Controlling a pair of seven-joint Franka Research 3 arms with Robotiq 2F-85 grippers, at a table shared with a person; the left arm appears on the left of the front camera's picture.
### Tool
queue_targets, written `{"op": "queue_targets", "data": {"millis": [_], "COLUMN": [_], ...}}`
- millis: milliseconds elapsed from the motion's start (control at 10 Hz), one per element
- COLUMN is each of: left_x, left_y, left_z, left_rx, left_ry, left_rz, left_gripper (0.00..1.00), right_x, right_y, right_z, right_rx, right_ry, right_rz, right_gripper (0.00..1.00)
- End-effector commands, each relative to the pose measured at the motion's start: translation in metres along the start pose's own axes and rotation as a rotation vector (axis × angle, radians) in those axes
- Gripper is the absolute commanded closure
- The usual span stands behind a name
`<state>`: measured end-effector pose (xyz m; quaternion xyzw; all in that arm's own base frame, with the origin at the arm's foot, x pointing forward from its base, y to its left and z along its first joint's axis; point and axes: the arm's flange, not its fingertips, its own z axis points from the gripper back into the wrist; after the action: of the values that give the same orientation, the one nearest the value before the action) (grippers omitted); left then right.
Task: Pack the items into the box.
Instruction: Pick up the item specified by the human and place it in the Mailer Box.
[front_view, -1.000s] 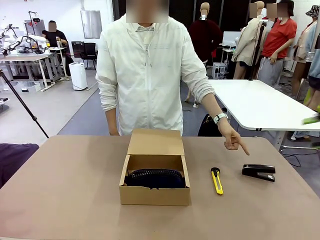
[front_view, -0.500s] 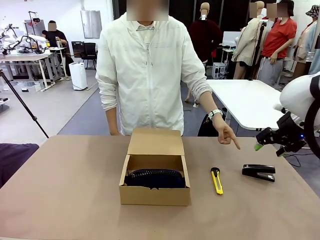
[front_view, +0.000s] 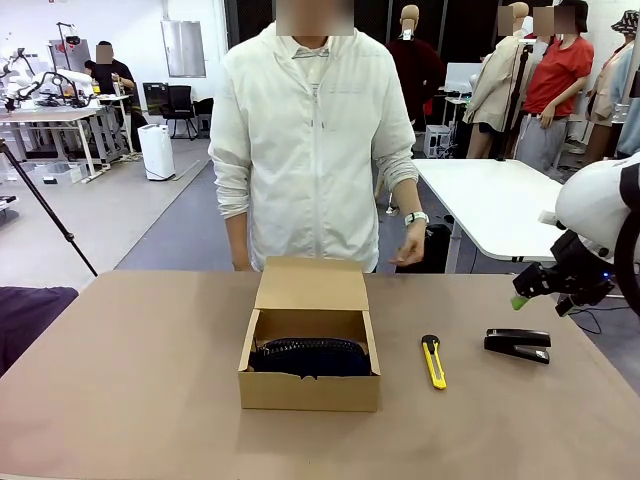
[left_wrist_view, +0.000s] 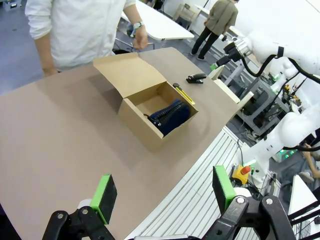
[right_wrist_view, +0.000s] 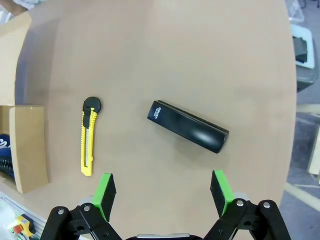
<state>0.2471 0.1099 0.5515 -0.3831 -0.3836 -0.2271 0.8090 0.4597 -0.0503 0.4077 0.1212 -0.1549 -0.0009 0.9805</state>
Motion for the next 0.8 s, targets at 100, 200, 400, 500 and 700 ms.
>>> {"op": "queue_targets", "data": {"millis": [100,200,400,500,700], "left_x": [-0.002,-0.002,-0.002,-0.002,-0.002], "left_y": [0.000,0.000,0.000,0.000,0.000], "left_z": [0.000,0.000,0.000,0.000,0.000], "left_rx": [-0.005,-0.005,-0.005,-0.005,-0.005], "left_ry": [-0.006,-0.006,-0.006,-0.006,-0.006], "left_rz": [-0.011,-0.011,-0.011,-0.011,-0.011], "left_gripper": [0.00,0.00,0.00,0.00,0.00], "right_x": [0.000,0.019,0.039,0.037,0.033], "right_y": [0.000,0.004,0.011,0.023,0.031], "right_z": [0.000,-0.019,-0.043,-0.051,-0.058], "right_rx": [0.000,-0.038,-0.076,-0.012,0.020], "right_ry": [0.000,0.152,0.213,0.306,0.269], "right_rz": [0.000,0.089,0.454,0.832,1.175], "right_gripper": [0.00,0.00,0.00,0.00,0.00]}}
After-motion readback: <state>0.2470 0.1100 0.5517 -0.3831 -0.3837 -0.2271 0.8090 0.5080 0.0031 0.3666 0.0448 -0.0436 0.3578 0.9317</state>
